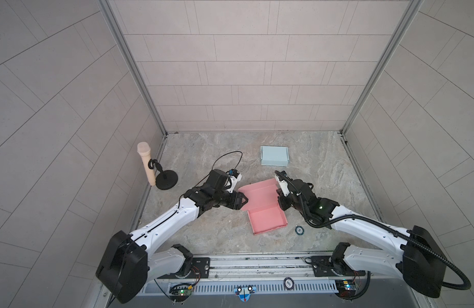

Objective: Fold the paper box

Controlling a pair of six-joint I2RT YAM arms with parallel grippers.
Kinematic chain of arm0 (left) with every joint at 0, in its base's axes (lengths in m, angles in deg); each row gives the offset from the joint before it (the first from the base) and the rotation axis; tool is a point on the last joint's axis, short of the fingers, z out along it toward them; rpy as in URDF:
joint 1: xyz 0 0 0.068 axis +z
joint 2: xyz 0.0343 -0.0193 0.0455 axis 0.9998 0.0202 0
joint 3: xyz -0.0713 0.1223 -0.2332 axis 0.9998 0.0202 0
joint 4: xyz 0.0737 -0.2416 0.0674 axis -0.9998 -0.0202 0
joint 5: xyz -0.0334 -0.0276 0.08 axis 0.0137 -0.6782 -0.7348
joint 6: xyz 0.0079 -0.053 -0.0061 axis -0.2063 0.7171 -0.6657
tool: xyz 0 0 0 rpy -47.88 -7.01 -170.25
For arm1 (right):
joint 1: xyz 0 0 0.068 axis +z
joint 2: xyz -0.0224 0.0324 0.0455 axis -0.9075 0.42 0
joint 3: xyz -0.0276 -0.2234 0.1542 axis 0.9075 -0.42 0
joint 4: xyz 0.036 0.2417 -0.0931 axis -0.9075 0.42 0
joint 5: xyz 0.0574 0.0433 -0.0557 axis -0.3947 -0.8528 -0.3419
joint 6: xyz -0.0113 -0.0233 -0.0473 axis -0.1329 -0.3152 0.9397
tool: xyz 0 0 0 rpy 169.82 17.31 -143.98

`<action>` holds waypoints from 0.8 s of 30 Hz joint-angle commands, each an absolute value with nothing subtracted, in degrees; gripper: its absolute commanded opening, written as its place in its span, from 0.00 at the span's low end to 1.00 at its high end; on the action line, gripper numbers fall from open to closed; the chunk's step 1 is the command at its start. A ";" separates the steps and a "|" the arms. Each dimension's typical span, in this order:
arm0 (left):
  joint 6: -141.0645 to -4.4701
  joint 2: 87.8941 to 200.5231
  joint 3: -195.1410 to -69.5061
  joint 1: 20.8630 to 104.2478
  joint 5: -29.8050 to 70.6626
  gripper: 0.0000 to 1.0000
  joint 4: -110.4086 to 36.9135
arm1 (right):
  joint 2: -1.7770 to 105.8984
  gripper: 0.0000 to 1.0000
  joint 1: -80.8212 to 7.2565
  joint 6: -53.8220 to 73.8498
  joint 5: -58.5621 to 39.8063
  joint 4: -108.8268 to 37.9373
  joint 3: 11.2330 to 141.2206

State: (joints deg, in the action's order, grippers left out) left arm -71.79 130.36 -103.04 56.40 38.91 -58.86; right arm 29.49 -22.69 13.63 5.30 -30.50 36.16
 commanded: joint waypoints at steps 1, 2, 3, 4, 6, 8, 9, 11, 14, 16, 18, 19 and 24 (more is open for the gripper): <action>-70.90 130.82 -102.25 55.65 37.26 0.53 -56.15 | 27.92 0.00 -22.36 11.95 7.52 -30.47 35.47; -70.75 131.01 -102.25 55.46 37.04 0.48 -55.91 | 27.72 0.00 -22.31 11.89 7.46 -30.54 35.46; -70.67 131.13 -102.20 55.28 36.75 0.43 -55.82 | 27.65 0.00 -22.36 11.79 7.58 -30.55 35.49; -70.66 131.31 -102.41 55.18 36.56 0.37 -55.82 | 27.63 0.00 -22.31 11.76 7.73 -30.38 35.48; -70.65 131.67 -102.64 54.77 36.21 0.28 -55.91 | 27.50 0.00 -22.35 11.64 8.01 -30.11 34.67; -70.64 131.76 -102.60 54.32 35.67 0.23 -55.74 | 27.37 0.00 -22.29 11.46 8.27 -29.99 33.85; -70.50 131.84 -102.60 54.09 35.51 0.21 -55.74 | 27.21 0.00 -22.24 11.33 8.38 -29.97 33.76; -70.39 131.89 -102.45 53.78 35.25 0.19 -55.73 | 27.11 0.00 -22.21 11.11 8.81 -29.88 33.53; -70.04 131.58 -102.05 53.60 34.88 0.15 -55.47 | 26.93 0.00 -22.25 10.89 9.19 -29.85 33.37; -69.95 131.34 -101.81 53.60 34.54 0.11 -55.46 | 26.93 0.00 -22.20 10.85 9.38 -29.68 33.51; -69.79 131.29 -101.85 53.60 34.44 0.08 -55.55 | 26.86 0.00 -22.25 10.71 9.70 -29.49 33.51; -69.70 131.45 -102.00 53.60 34.51 0.07 -55.60 | 26.76 0.00 -22.21 10.58 9.73 -29.53 33.42; -69.23 131.00 -102.57 53.60 33.68 0.01 -55.97 | 26.24 0.00 -22.18 9.87 9.93 -29.87 33.28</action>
State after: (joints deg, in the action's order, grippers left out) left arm -69.63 131.80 -102.54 53.88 35.15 -55.69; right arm 27.52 -22.40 10.94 8.03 -30.28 33.67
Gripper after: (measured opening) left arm 0.043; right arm 0.056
